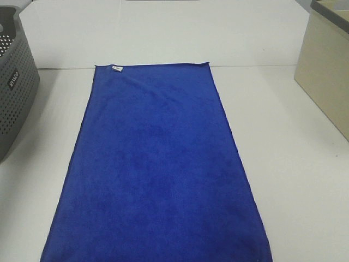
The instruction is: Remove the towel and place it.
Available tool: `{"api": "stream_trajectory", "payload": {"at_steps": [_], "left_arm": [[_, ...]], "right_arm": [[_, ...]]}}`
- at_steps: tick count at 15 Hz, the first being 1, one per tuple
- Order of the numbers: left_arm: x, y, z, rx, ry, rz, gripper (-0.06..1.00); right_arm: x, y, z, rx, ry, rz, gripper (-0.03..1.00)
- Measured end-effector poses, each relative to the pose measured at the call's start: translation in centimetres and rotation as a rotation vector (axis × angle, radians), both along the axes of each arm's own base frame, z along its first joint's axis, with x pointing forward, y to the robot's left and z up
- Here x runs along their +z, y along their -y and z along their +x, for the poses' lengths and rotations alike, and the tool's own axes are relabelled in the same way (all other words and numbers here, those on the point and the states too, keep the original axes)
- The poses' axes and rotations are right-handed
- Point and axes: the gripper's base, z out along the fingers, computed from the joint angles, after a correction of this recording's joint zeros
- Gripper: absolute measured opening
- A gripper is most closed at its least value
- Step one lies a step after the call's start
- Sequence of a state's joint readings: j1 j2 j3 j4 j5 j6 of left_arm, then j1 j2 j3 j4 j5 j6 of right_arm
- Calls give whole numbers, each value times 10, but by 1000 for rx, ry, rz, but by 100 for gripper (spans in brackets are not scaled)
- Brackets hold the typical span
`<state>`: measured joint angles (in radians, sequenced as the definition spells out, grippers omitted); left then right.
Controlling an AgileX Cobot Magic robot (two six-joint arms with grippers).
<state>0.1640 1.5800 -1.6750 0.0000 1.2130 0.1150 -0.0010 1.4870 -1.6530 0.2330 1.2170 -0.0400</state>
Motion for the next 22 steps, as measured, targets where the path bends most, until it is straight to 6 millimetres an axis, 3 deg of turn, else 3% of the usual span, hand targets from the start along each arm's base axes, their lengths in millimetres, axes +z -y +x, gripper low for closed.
{"api": "stream_trajectory", "payload": {"at_steps": [3, 4, 10, 13, 15, 19, 22], "left_arm": [[16, 12, -86, 9, 52, 25, 87], [18, 15, -98, 9, 66, 27, 87], [1, 26, -211, 26, 157, 123, 87], [-6, 31, -254, 75, 293, 142, 87], [-30, 36, -283, 102, 377, 128, 87], [-72, 38, -291, 145, 350, 73, 87], [-91, 40, -291, 109, 346, 65, 87]], "right_arm": [[-7, 0, -91, 1, 7, 0, 76], [-9, 0, -105, 1, 12, 0, 76], [-40, 1, -230, 40, 191, -49, 76], [-69, 5, -263, 24, 231, -89, 76], [-94, 6, -283, 17, 256, -105, 76], [-117, 10, -305, -2, 327, -146, 76], [-126, 12, -315, -10, 378, -166, 76]]}}
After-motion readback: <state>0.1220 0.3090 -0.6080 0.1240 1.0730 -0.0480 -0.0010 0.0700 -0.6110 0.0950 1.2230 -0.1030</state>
